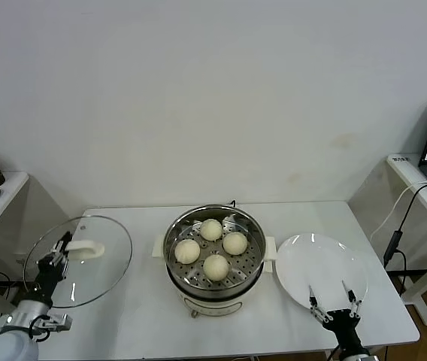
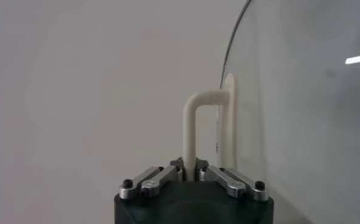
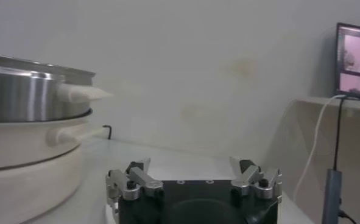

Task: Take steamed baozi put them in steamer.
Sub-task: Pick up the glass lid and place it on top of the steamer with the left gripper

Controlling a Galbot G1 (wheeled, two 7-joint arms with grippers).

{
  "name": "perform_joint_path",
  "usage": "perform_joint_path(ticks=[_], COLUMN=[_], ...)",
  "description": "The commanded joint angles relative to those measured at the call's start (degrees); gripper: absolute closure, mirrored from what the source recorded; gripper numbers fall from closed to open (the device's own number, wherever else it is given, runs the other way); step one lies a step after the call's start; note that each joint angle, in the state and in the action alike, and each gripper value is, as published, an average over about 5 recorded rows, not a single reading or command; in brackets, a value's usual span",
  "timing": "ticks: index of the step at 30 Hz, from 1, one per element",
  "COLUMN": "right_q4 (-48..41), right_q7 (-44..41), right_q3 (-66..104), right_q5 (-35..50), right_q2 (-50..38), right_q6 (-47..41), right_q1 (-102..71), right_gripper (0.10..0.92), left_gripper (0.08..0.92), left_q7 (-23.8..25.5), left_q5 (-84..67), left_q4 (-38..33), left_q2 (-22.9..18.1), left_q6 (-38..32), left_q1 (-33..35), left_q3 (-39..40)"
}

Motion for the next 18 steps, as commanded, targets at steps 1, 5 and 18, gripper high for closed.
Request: perform_joint_path(ticks=[1, 5, 18], right_q4=[-1.5, -3.0, -3.9], right_q7=[0.4, 1.4, 2.9], right_q3=[-0.9, -0.9, -2.1], right_q5=[-3.7, -8.1, -12.4], right_q2=[-0.2, 0.4, 1.6], right_q6=[1.4, 2.7, 3.1], right_q1=[0.2, 0.4, 1.7], right_gripper=[0.203, 0.203, 0.203], left_gripper=[0.826, 0.826, 0.826], left_q7=[16.1, 18.6, 31.9], left_q5=[-11.8, -7.5, 17.9], left_q4=[-25.7, -23.4, -13.2], left_q2=[7.9, 6.5, -10.4], left_q6=[25.7, 30.3, 37.9], left_q1=[-4.1, -15.6, -35.8], left_q3=[14.5, 29.1, 48.8])
